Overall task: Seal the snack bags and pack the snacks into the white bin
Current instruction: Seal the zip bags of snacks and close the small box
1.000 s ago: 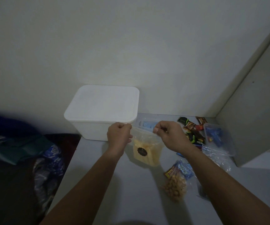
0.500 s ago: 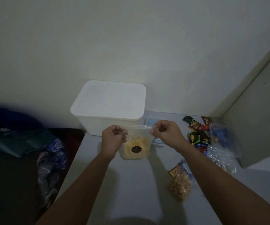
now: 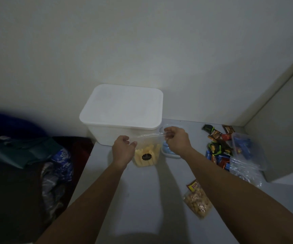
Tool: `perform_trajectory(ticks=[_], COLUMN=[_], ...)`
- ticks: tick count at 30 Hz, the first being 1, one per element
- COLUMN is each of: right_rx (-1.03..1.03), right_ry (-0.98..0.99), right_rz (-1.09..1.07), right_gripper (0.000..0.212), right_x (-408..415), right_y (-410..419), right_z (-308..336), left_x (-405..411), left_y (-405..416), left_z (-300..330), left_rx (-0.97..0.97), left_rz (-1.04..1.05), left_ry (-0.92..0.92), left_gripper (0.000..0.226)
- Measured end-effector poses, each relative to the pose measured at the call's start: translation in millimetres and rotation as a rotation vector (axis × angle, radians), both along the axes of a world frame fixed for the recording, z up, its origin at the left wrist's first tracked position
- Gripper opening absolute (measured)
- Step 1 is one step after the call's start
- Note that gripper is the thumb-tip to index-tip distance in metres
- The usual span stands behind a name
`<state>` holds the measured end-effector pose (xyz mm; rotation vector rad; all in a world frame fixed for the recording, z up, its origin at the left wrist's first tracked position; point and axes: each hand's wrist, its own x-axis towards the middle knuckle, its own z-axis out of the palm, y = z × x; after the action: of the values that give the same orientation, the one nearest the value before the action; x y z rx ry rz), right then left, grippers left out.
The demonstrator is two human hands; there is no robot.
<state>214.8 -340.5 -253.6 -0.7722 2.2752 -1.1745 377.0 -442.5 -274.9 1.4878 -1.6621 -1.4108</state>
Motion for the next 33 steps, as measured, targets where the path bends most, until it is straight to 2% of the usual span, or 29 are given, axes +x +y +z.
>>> perform_trajectory(ticks=[2, 6, 11, 17, 22, 25, 28, 30, 33], right_rx=[-0.022, 0.007, 0.043, 0.220, 0.373, 0.563, 0.689, 0.733, 0.714], right_ry=[-0.018, -0.044, -0.131, -0.200, -0.040, 0.114, 0.138, 0.148, 0.209], right_rz=[-0.020, -0.057, -0.111, -0.144, -0.095, -0.043, -0.004, 0.028, 0.014], right_gripper=[0.038, 0.036, 0.016, 0.012, 0.018, 0.022, 0.022, 0.013, 0.015], right_x=[-4.1, -21.2, -48.2, -67.2, -72.5, -69.0, -65.6, -63.9, -62.3], right_y=[2.8, 21.1, 60.7, 114.6, 146.7, 158.9, 170.2, 176.6, 184.2], right_z=[-0.1, -3.9, -13.9, -33.7, -54.2, -61.5, -71.2, -75.1, -78.8], left_x=[-2.0, -10.6, -35.2, -59.5, -66.5, -71.7, -78.8, -84.4, -91.0], left_y=[6.2, 22.1, 41.1, 68.7, 85.4, 104.6, 127.4, 141.2, 158.1], left_z=[3.1, 9.9, 5.1, -9.1, -24.2, -31.1, -38.8, -42.2, -44.0], left_rx=[-0.133, -0.258, -0.221, -0.205, -0.126, -0.028, 0.028, 0.088, 0.152], left_rz=[0.037, 0.029, -0.115, -0.235, -0.299, -0.498, -0.662, -0.713, -0.790], left_ry=[-0.103, -0.133, -0.124, -0.165, -0.195, -0.223, -0.283, -0.306, -0.339], left_gripper=[0.038, 0.025, 0.025, 0.022, 0.016, 0.018, 0.012, 0.014, 0.015])
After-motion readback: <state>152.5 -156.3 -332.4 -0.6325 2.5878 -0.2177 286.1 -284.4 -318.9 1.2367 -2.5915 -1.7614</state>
